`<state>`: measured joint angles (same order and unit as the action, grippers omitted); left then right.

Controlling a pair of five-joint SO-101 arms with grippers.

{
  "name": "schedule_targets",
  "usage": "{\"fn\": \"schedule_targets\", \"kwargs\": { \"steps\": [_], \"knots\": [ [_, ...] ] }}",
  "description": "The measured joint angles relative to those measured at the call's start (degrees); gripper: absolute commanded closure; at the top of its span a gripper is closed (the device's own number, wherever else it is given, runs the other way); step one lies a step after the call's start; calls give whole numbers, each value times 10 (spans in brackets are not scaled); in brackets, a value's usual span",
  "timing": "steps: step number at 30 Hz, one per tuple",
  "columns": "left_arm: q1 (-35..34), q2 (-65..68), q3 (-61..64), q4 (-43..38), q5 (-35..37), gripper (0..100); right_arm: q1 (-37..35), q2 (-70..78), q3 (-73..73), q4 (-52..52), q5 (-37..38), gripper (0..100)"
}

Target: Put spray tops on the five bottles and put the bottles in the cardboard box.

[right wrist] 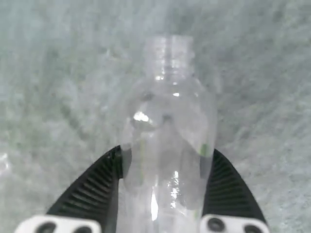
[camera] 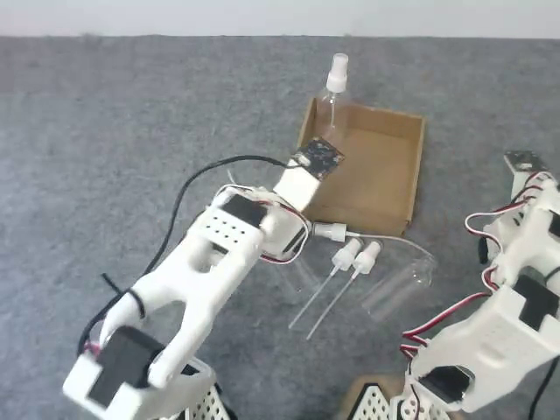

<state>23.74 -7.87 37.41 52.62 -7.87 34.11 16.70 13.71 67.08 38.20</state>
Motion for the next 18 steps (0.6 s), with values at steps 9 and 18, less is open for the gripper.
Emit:
{"fn": "schedule_targets", "kwargs": {
  "steps": [9, 18],
  "knots": [
    [4, 118, -70, 0, 0, 840, 1, -90, 79, 3, 11, 846],
    [-24, 162, -106, -1, 2, 841, 1, -93, 98, -19, 14, 846]
  ]
}}
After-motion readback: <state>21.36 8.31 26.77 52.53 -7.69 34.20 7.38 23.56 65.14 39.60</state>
